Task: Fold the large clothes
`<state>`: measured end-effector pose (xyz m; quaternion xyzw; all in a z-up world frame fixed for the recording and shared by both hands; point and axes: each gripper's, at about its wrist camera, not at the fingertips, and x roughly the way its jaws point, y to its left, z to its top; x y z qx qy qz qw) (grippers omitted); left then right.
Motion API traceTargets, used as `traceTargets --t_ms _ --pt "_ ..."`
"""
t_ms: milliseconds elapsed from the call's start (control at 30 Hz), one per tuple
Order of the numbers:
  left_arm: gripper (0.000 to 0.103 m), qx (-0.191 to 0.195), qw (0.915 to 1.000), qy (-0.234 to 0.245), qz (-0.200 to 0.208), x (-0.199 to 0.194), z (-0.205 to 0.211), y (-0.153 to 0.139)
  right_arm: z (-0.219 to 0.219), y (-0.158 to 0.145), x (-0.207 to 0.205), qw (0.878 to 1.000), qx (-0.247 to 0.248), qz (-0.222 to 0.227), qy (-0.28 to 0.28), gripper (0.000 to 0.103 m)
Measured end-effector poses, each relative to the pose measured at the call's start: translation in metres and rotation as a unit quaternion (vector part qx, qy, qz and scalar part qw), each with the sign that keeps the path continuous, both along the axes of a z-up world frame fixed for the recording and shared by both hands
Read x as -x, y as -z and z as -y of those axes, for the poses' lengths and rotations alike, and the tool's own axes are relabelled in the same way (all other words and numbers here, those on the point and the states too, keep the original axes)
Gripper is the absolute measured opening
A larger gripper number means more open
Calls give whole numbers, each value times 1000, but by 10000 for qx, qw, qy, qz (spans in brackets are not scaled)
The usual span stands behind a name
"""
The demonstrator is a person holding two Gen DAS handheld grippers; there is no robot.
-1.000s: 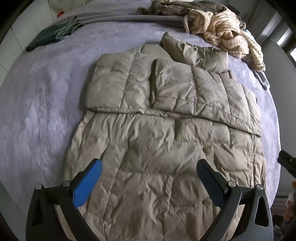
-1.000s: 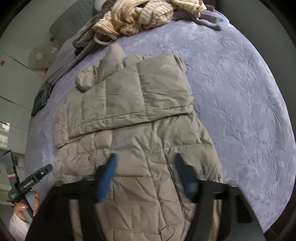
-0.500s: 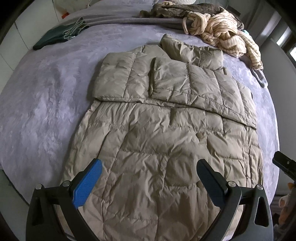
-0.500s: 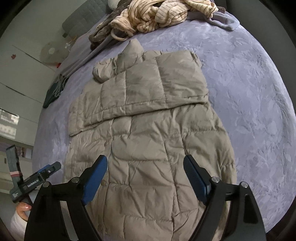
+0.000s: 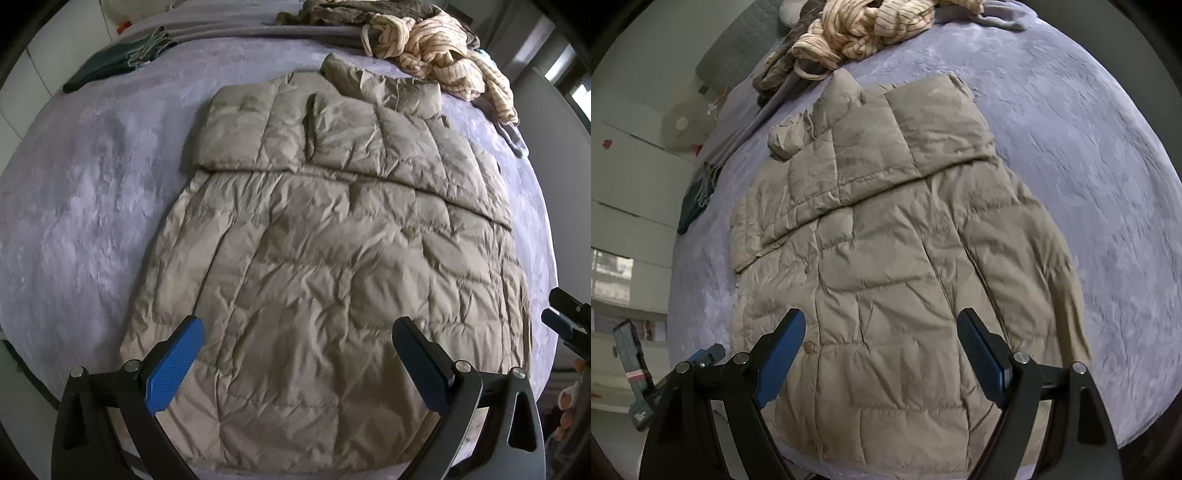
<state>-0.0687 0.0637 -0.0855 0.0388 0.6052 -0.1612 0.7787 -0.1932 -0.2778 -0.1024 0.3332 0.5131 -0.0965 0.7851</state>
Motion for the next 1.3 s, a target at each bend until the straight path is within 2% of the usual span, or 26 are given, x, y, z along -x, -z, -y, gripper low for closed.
traceTargets --t_ms 67,233,467,600,700,767,867,1000,1133,1300 --pt "102 11 10000 40 -46 6 -8 6 -7 2 8 10000 -2 21 73 86" --pt "102 5 9997 115 -200 27 -33 20 -18 11 44 9977 -118 146 649 86" --pt "102 309 9983 -26 -493 50 -80 32 -24 27 85 9934 -540 -68 1010 86" --pt "102 724 9943 -61 -782 61 -102 39 -22 36 113 9889 -787 -148 1255 86" --pt "102 1179 9870 -87 -1090 69 -117 46 -21 44 132 9837 -1029 -211 1458 86" --pt "102 1499 9786 -124 -1406 74 -126 55 -19 51 147 9785 -1227 -212 1645 86" --pt "102 1783 9671 -279 -1795 80 -135 73 -16 62 163 9697 -1504 -221 1913 86" --pt "102 2047 9543 -614 -2088 79 -134 95 -15 81 176 9542 -1985 -166 2232 86" --pt "102 2326 9482 -911 -1961 65 -128 100 -15 94 175 9420 -2297 -44 2447 86" --pt "102 2291 9469 -1134 -1952 51 -119 106 -13 113 170 9157 -2772 185 2904 86"
